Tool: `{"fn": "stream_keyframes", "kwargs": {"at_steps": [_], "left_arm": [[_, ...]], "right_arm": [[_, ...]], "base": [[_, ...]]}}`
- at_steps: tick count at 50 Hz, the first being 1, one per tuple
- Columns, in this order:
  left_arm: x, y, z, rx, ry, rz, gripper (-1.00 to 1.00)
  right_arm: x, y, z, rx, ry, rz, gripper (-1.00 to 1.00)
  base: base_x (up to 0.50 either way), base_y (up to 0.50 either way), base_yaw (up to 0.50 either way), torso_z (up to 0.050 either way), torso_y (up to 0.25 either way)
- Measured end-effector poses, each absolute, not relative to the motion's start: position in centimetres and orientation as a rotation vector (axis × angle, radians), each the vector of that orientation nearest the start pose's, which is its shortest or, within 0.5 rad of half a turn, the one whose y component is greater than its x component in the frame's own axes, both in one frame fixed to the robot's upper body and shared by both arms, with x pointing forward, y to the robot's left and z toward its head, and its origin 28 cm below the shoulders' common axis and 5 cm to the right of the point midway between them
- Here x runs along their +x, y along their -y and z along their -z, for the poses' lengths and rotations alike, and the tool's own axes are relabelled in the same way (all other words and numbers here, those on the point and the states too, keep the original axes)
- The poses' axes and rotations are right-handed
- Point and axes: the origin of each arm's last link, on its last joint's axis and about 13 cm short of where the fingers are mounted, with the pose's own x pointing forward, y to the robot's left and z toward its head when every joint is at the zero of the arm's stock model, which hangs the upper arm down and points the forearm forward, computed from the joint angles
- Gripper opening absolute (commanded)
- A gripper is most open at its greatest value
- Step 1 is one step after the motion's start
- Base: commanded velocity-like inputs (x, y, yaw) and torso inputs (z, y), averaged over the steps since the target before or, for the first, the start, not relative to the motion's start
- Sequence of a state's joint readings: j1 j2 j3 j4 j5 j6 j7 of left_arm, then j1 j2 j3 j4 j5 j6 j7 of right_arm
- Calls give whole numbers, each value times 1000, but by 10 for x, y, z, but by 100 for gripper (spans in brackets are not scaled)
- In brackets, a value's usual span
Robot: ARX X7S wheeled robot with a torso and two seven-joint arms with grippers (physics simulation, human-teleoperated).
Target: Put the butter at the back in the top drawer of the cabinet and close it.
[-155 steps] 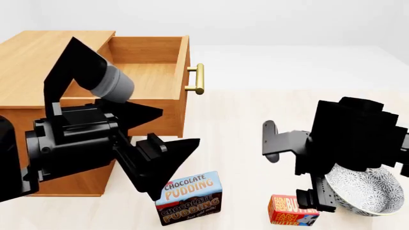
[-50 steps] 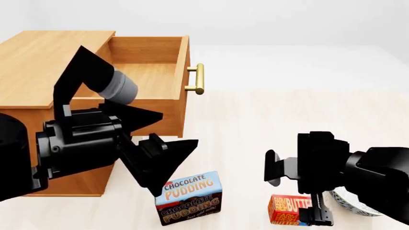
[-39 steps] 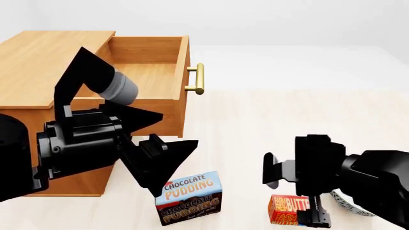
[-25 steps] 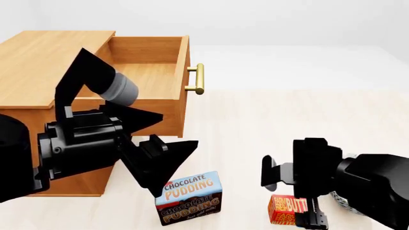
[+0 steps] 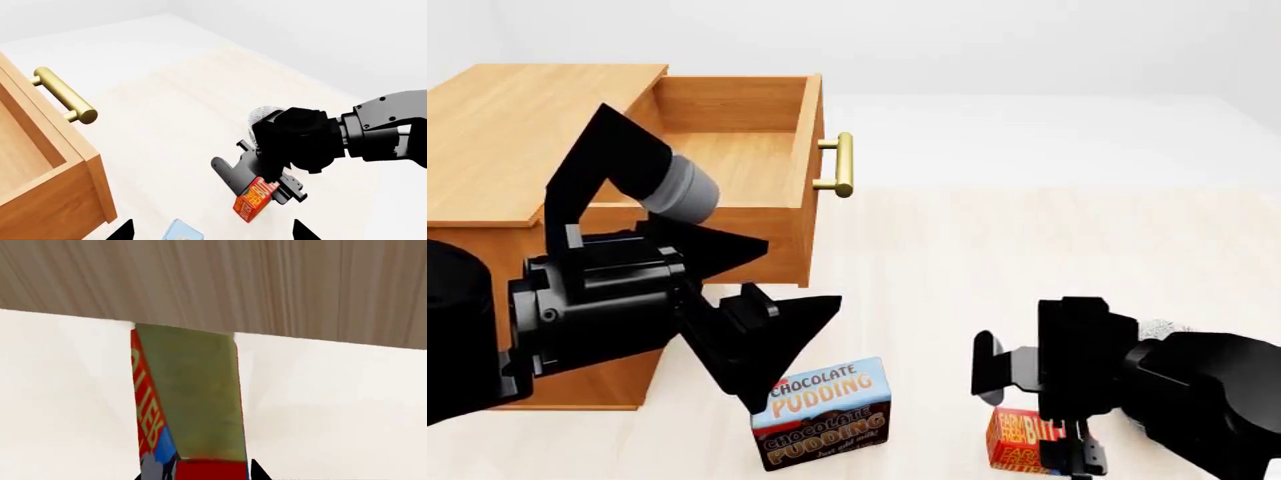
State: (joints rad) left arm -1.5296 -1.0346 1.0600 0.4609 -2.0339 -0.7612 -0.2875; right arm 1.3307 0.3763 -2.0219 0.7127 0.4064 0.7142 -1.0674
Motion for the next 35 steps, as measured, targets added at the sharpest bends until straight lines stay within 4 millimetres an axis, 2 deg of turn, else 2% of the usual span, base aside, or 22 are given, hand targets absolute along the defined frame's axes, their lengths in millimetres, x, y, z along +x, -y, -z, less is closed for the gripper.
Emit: {"fn": "stream_keyframes", "kwargs": {"at_steps": [19,26,35], "left_arm": [[210,-245,-300,33,-403,880,100],[209,-245,-302,37,-399,879,100],[206,-246,-310,63,-398,903,100]], "right_arm": [[368,179,-131,-1129,-1463,-981,-100],[360,178,-150,-1132,-1410,-978,-100],[344,179,-188,-1157,-1340,-948,-100]], "base": [[0,0,0,0,0],[0,0,0,0,0],[0,0,0,0,1]]}}
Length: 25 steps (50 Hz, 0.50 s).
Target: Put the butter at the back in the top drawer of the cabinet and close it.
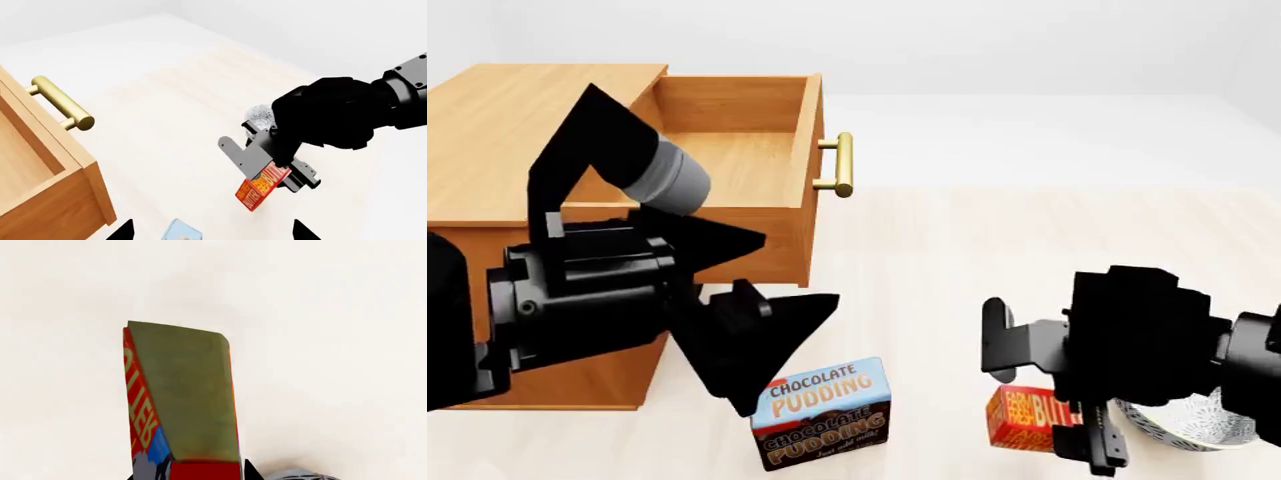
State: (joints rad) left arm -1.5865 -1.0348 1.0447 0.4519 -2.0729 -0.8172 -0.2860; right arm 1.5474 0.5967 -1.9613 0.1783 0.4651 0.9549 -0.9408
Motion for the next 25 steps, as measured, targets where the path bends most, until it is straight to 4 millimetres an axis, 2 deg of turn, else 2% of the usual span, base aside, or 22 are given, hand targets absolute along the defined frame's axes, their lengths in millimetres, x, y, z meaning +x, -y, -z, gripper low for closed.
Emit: {"fn": "stream_keyframes", "kwargs": {"at_steps": [16,25], "left_arm": [[216,-245,-332,212,-413,1034,100],[229,-243,-338,298,-447,1098,100]], "right_arm": [[307,173,-262,-1225,-1218,-881,-100],[290,164,-288,-1273,-1170,-867,-100]], "base": [[0,0,0,0,1],[0,0,0,0,1]]}}
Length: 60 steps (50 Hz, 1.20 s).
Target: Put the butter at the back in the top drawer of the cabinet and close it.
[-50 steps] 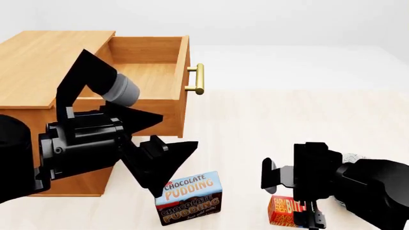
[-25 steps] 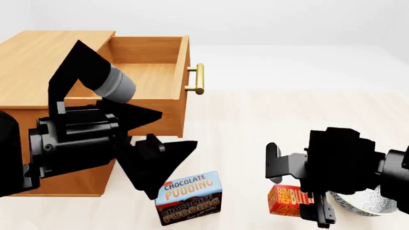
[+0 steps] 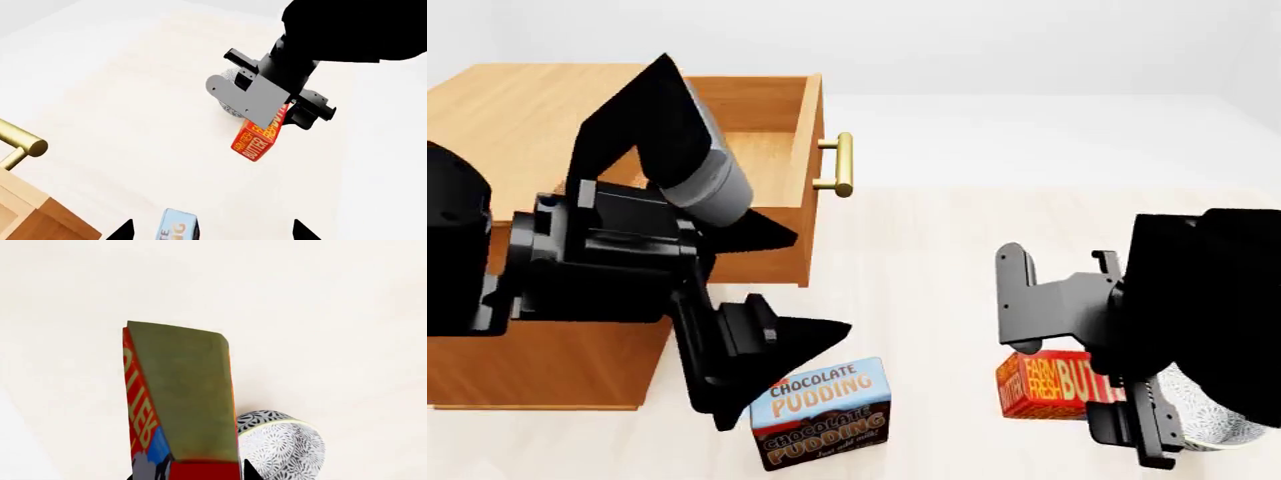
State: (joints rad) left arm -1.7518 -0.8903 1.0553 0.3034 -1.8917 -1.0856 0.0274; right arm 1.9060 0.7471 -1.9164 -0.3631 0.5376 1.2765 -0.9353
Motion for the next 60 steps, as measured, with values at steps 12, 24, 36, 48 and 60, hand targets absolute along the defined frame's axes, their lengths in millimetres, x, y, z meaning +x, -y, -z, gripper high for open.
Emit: {"fn": "stream_keyframes", "kwargs": {"at_steps": [12,24,36,48,60], "left_arm": [[241,-236,-336,371,-468,1156,100],[246,-226,-324,419,-489,1249,100],[245,-221,-311,482,-496,1345,100],[243,-216,-304,517,-471,1397,100],[247,-213,-300,528,-445,1399,100]], "right_arm": [[278,151,-306,-1322,-1118,-880,-100],[273,138,-316,-1358,-1074,-901,-100],[270,127,-322,-1368,-1020,-935,-100],[268,116,-328,-1350,-951,-971,-100],[267,108,-329,-1322,-928,-990,-100]], "base": [[0,0,0,0,0],[0,0,0,1,1],[0,0,0,0,1],[0,0,0,0,1],[0,0,0,1,1]]}}
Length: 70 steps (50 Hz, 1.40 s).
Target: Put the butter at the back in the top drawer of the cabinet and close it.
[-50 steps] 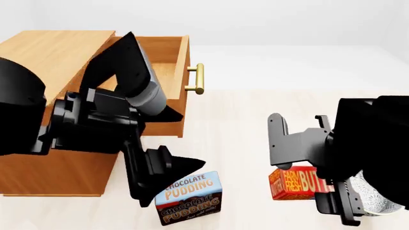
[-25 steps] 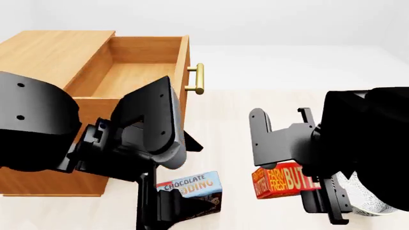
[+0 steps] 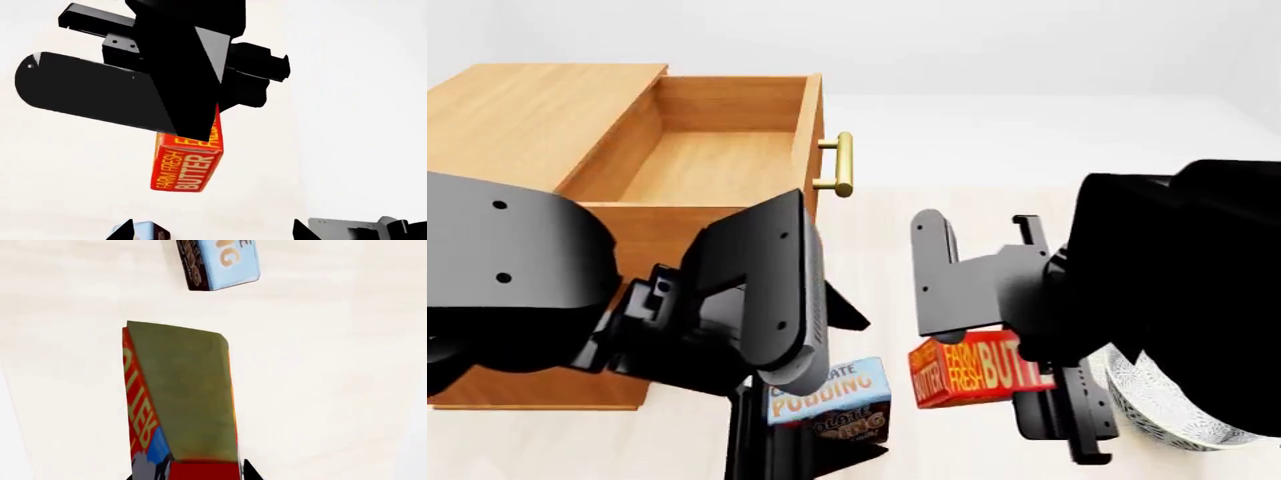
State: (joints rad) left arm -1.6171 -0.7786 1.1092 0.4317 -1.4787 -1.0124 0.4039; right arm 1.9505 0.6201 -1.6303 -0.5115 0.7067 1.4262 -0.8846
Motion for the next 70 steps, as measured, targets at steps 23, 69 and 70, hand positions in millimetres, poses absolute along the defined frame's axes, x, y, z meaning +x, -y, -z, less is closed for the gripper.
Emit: {"fn": "stream_keyframes", "kwargs": {"at_steps": [23,69,70], "left_arm": [[253,-206,-297,529,-412,1382,100],[259,-196,-289,494,-381,1408,100],[259,-196,-289,493,-379,1408,100]], "right_arm": [[264,100,-333,-1316,-900,-1000,-100],[262,87,-335,-1340,-866,-1005,-100],[262,87,-335,-1340,-866,-1004,-100]], "base": [[0,0,0,0,0],[0,0,0,0,1],[0,0,0,0,10]]}}
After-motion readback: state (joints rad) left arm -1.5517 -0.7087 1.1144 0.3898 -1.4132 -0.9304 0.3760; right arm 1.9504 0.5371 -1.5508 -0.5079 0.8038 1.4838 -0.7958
